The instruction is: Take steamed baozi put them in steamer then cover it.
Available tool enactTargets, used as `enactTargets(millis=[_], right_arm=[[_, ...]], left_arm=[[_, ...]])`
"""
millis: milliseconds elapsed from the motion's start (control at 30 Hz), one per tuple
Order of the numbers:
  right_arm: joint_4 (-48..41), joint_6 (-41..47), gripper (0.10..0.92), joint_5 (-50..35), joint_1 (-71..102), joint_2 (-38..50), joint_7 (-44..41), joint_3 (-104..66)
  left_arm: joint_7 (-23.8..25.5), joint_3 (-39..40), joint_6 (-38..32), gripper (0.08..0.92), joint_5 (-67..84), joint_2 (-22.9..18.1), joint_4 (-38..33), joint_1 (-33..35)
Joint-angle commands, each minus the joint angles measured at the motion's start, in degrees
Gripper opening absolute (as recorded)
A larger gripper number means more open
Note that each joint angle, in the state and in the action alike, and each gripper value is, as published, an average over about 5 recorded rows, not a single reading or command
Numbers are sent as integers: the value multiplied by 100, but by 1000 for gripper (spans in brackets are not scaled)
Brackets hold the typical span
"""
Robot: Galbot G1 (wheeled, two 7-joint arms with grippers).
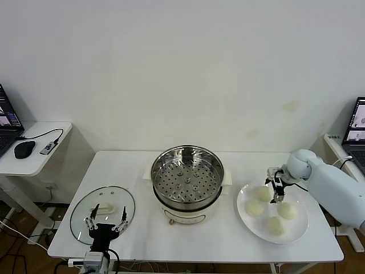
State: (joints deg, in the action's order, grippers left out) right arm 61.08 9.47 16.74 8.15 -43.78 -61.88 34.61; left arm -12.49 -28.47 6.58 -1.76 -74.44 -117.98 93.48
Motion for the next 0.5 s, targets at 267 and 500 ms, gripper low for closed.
enactTargets(millis=[267, 500], right_arm=[[-152, 41, 625, 63, -111, -124, 10, 121], [94, 8, 560, -21, -170, 43, -3, 161]], left_arm=[[-9, -11, -12, 823, -3, -5, 6, -9], [-8, -15, -14, 823, -2, -5, -15, 0]])
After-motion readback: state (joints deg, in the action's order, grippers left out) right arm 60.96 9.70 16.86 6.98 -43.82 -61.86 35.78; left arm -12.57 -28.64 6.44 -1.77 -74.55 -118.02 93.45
